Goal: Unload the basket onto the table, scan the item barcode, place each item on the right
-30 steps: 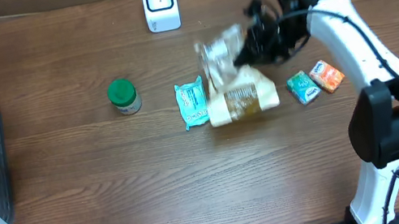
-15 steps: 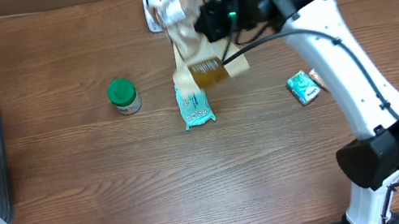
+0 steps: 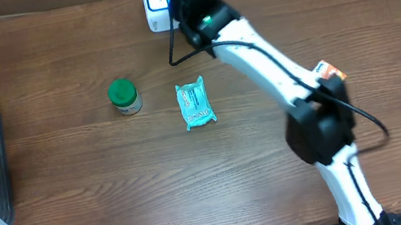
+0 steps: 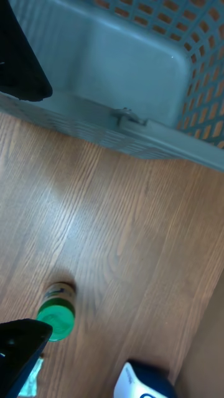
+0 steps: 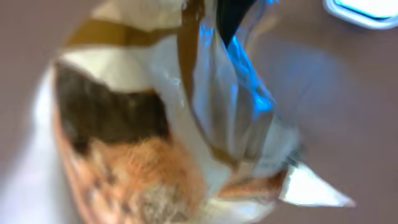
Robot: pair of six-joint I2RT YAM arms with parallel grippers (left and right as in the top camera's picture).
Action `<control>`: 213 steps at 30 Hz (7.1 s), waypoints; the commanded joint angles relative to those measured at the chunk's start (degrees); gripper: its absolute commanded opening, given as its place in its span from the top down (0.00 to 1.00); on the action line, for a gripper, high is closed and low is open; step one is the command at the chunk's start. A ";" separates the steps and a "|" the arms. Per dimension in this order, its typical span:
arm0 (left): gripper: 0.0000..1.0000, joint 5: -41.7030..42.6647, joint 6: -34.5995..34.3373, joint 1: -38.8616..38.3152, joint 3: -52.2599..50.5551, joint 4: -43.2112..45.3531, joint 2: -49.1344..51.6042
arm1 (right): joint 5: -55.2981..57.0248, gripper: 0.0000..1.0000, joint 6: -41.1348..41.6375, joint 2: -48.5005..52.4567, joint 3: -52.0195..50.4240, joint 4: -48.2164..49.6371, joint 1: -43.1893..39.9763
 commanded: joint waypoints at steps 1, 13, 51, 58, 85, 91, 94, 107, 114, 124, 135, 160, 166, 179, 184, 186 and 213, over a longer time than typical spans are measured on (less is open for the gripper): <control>0.00 0.42 1.51 -0.07 0.48 0.13 -0.17 | 3.50 0.96 -15.21 4.28 0.26 4.26 -0.63; 0.01 0.42 1.51 -0.07 0.48 0.11 -0.17 | 1.95 0.96 -14.56 10.10 0.24 0.04 -0.94; 0.00 0.39 1.51 -0.07 0.48 0.11 -0.17 | -21.90 0.96 39.58 -22.77 0.28 -48.06 -0.98; 0.00 0.39 1.51 -0.15 0.48 0.11 -0.17 | -32.35 0.96 63.08 -28.39 -0.20 -84.04 -16.65; 0.00 0.39 1.51 -0.15 0.48 0.11 -0.17 | -65.22 0.28 47.80 -27.36 -22.14 -79.34 -39.91; 0.00 0.39 1.51 -0.15 0.48 0.11 -0.17 | -61.96 0.20 53.09 -27.34 -22.10 -76.13 -30.71; 0.00 0.39 1.51 -0.15 0.48 0.11 -0.17 | -61.42 0.23 56.04 -27.34 -22.18 -73.79 -26.80; 0.00 0.42 1.51 -0.15 0.48 0.13 -0.17 | -59.10 0.45 70.58 -22.91 -33.86 -57.83 -9.27; 0.00 0.39 1.51 -0.17 0.48 0.13 -0.17 | -61.05 0.58 73.37 -14.58 -36.50 -51.56 -4.28; 0.00 0.39 1.51 -0.15 0.48 0.11 -0.17 | -61.20 0.83 76.15 -10.93 -36.50 -48.85 -3.50; 0.00 0.39 1.51 -0.15 0.48 0.11 -0.17 | -59.56 0.96 76.28 -11.72 -34.77 -50.60 -3.50; 0.00 0.39 1.51 -0.15 0.48 0.13 -0.17 | -49.64 0.96 89.99 -6.78 -34.62 -41.22 -2.54; 0.00 0.42 1.51 -0.15 0.48 0.11 -0.17 | -53.05 0.96 84.24 -7.96 -33.14 -45.79 -2.60; 0.00 0.39 1.51 -0.15 0.48 0.11 -0.17 | -43.87 0.61 63.98 -12.20 -21.05 -67.78 -2.78; 0.00 0.39 1.51 -0.15 0.48 0.13 -0.17 | -45.05 0.58 64.39 -10.36 -22.51 -64.85 -2.97; 0.00 0.39 1.51 -0.15 0.48 0.11 -0.17 | -47.50 0.58 63.95 -9.18 -23.82 -62.77 -2.97; 0.00 0.39 1.51 -0.15 0.48 0.11 -0.17 | -42.32 0.96 64.98 -7.34 -14.95 -70.55 -4.20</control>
